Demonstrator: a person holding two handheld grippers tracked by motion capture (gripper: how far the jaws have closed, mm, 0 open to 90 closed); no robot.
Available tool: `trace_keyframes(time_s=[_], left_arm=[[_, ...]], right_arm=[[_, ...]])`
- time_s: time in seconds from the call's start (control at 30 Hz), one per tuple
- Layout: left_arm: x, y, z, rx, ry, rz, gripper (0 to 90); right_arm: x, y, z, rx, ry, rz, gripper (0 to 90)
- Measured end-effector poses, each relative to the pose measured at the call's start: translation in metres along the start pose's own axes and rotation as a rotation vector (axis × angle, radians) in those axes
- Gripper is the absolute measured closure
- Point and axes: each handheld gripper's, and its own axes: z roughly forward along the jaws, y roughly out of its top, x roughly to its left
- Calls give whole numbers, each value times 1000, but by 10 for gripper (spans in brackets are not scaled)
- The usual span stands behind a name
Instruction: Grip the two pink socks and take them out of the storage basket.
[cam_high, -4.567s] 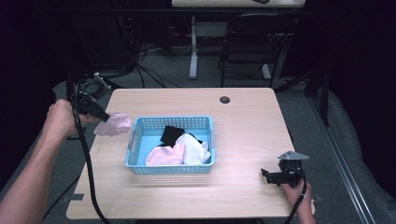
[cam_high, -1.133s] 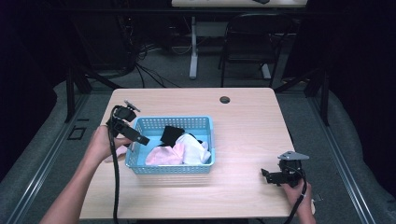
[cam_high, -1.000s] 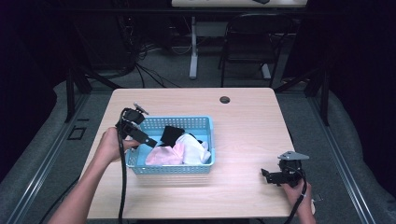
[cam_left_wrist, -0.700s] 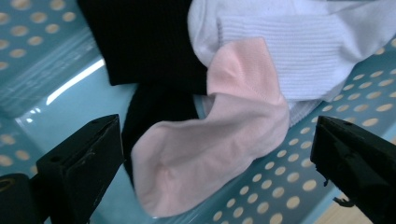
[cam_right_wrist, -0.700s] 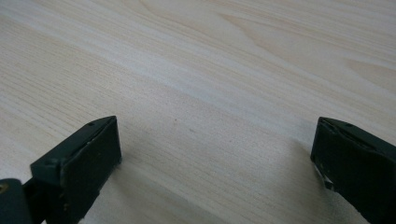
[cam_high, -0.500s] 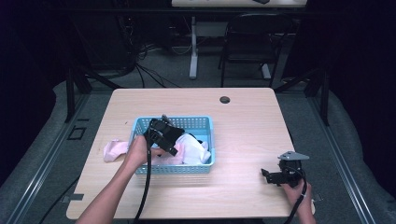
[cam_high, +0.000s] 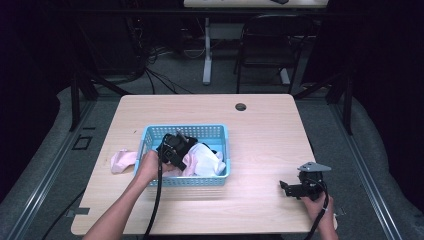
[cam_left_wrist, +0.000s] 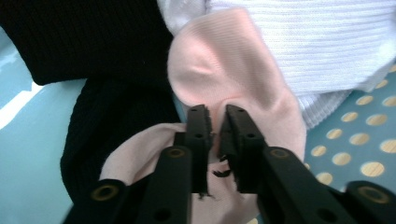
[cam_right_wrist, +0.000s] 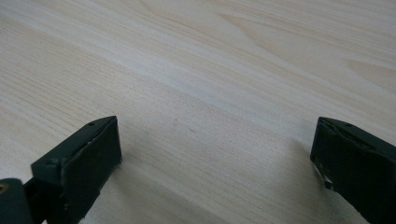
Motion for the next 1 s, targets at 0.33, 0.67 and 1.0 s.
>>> trace_keyframes(time_s=[0.33,0.67,1.0], left_arm=[[1,1,-30,-44,7,9,849],[2,7,-59,-52,31,31,849],[5,10,-65,-46,30,43,848]], right_arm=[[0,0,0,3,1,-2,13],[0,0,0,2,1,-3,13],[0,0,0,2,1,-2,14]])
